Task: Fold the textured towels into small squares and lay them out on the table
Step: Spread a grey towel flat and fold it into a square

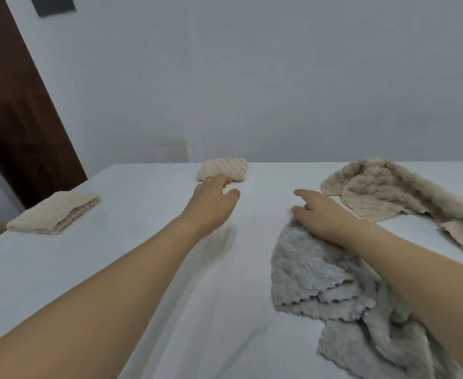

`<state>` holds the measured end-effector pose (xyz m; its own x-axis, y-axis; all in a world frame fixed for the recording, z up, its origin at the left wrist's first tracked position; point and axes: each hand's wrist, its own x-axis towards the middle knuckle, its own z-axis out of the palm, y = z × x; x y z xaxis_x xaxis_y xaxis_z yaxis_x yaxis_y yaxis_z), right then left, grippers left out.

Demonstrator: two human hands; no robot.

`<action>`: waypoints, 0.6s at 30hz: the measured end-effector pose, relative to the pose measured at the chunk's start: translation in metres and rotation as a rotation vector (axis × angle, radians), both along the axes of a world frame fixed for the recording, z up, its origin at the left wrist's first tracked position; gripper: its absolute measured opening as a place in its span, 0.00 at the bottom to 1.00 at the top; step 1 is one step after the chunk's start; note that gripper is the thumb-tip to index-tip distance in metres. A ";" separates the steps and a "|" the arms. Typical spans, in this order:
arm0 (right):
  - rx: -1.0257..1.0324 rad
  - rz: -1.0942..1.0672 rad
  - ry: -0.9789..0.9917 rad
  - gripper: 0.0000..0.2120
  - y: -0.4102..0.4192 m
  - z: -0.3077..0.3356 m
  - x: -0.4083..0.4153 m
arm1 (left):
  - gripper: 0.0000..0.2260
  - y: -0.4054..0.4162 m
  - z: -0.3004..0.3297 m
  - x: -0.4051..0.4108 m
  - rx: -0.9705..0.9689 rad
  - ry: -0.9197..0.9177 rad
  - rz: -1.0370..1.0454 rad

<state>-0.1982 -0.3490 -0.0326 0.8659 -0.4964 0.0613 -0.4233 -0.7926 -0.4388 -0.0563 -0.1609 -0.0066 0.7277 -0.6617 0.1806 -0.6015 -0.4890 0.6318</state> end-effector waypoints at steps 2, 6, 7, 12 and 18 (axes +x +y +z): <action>-0.012 -0.003 0.116 0.24 0.002 0.001 -0.018 | 0.17 0.006 0.004 -0.029 0.063 0.172 -0.077; 0.034 -0.076 0.183 0.21 0.000 0.004 -0.040 | 0.23 0.002 0.001 -0.081 0.302 0.457 -0.188; 0.029 -0.091 0.215 0.22 -0.001 0.003 -0.044 | 0.25 -0.001 -0.004 -0.092 0.352 0.478 -0.182; 0.006 -0.186 0.308 0.38 -0.011 -0.002 -0.047 | 0.12 -0.008 -0.024 -0.108 0.313 0.244 -0.105; 0.085 -0.159 0.291 0.40 -0.009 -0.001 -0.031 | 0.09 0.021 -0.016 -0.064 0.260 0.003 0.190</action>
<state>-0.2291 -0.3580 -0.0336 0.7524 -0.6193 -0.2242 -0.6557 -0.6724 -0.3434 -0.1205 -0.1397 -0.0228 0.8428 -0.5378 0.0209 -0.4825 -0.7376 0.4724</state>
